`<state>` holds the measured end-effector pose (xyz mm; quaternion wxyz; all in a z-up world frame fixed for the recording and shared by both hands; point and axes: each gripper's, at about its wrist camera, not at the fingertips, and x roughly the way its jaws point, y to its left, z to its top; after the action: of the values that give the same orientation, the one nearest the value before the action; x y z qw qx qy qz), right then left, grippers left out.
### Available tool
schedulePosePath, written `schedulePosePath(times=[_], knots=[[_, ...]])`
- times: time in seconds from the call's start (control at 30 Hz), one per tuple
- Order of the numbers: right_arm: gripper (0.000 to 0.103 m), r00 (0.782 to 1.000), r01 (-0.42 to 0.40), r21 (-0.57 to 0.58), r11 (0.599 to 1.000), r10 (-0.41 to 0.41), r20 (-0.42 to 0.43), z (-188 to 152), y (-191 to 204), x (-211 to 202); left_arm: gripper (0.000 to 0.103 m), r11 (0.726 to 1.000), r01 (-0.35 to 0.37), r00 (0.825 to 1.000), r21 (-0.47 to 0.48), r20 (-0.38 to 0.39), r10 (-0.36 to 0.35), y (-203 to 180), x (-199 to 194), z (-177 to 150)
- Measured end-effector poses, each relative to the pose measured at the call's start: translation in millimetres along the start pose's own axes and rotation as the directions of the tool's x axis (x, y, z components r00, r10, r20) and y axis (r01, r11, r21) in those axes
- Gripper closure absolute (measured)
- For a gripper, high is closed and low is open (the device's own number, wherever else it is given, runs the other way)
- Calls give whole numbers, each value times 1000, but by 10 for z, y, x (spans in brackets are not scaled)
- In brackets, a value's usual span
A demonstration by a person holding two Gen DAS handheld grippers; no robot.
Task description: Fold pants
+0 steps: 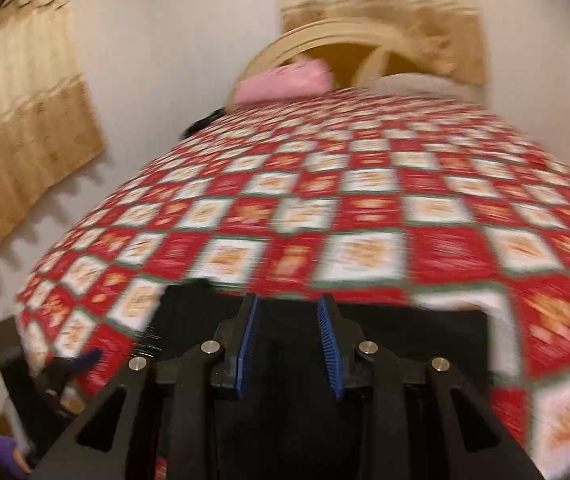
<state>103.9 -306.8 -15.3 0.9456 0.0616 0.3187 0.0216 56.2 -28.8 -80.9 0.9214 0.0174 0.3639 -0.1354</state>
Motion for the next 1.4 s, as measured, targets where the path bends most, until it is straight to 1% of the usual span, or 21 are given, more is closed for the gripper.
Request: schedulePosePath(times=[0.03, 0.07, 0.1, 0.2, 0.23, 0.3, 0.33, 0.4, 0.47, 0.53, 0.7, 0.77, 0.8, 0.9, 0.97, 1.03, 1.13, 1.27, 1.3, 1.33, 1.4], knots=[[70, 999, 37, 22, 999, -37, -2, -52, -153, -5, 0, 1000, -3, 1000, 0, -1, 3, -6, -1, 1], [70, 999, 43, 47, 998, -43, -16, -98, -287, 34, 0, 1000, -5, 1000, 1, -1, 5, -12, -2, 2], [69, 999, 0, 86, 996, 3, -35, -148, -426, 96, 0, 1000, -7, 1000, 2, -1, 7, -13, 4, 7], [69, 991, -131, 197, 972, 134, 0, -138, -707, 92, 0, 1000, -19, 1000, -1, -6, 19, -23, 14, 17], [70, 986, -168, 238, 957, 166, 26, -100, -765, 10, 0, 1000, -22, 1000, -3, -6, 22, -29, 11, 16], [70, 973, -216, 278, 936, 181, 146, -64, -857, -272, 0, 1000, -24, 1000, -6, -6, 23, -27, 3, 8], [70, 965, -217, 281, 935, 162, 207, -64, -915, -461, 0, 1000, -22, 1000, -9, -6, 22, -24, 4, 7], [69, 967, -169, 287, 943, 102, 234, -103, -976, -697, 0, 1000, -27, 1000, -9, -6, 27, -36, 3, 6], [70, 973, -126, 273, 954, 65, 221, -221, -959, -835, 0, 999, -33, 999, -9, -4, 33, -48, 2, 5], [69, 981, -102, 229, 968, 60, 183, -398, -839, -901, 0, 999, -33, 999, -10, -6, 33, -49, 3, 3], [70, 991, -41, 63, 997, 32, 131, -706, -428, -863, 0, 999, -42, 999, -12, -16, 42, -58, 5, 18], [69, 994, 40, 12, 999, -41, 98, -784, -376, -780, 0, 999, -45, 999, -15, -21, 44, -60, 7, 25], [69, 996, 60, 22, 998, -61, 68, -842, -399, -738, 0, 999, -45, 999, -16, -22, 45, -62, 8, 25], [68, 998, 7, 132, 991, -14, 55, -919, -605, -689, 0, 999, -46, 999, -14, -26, 45, -63, 8, 28], [60, 999, -29, 197, 980, 25, 26, -923, -704, -643, 0, 999, -44, 999, -14, -29, 43, -63, 13, 31], [59, 997, -79, 272, 959, 74, 30, -972, -809, -622, 0, 999, -42, 999, -13, -30, 42, -64, 16, 35], [59, 994, -104, 276, 956, 95, 46, -939, -804, -707, 0, 999, -38, 999, -12, -30, 38, -60, 20, 36], [58, 983, -140, 262, 955, 102, 156, -843, -766, -954, 0, 999, -32, 999, -7, -31, 32, -71, 29, 44], [51, 978, -149, 267, 952, 102, 183, -812, -764, -1016, 0, 999, -31, 999, -6, -29, 31, -75, 30, 43], [38, 975, -151, 272, 950, 98, 200, -789, -766, -1044, 0, 1000, -31, 999, -5, -28, 31, -78, 29, 43], [25, 969, -142, 283, 949, 76, 234, -753, -777, -1092, 0, 1000, -24, 999, -1, -30, 24, -72, 26, 46]])
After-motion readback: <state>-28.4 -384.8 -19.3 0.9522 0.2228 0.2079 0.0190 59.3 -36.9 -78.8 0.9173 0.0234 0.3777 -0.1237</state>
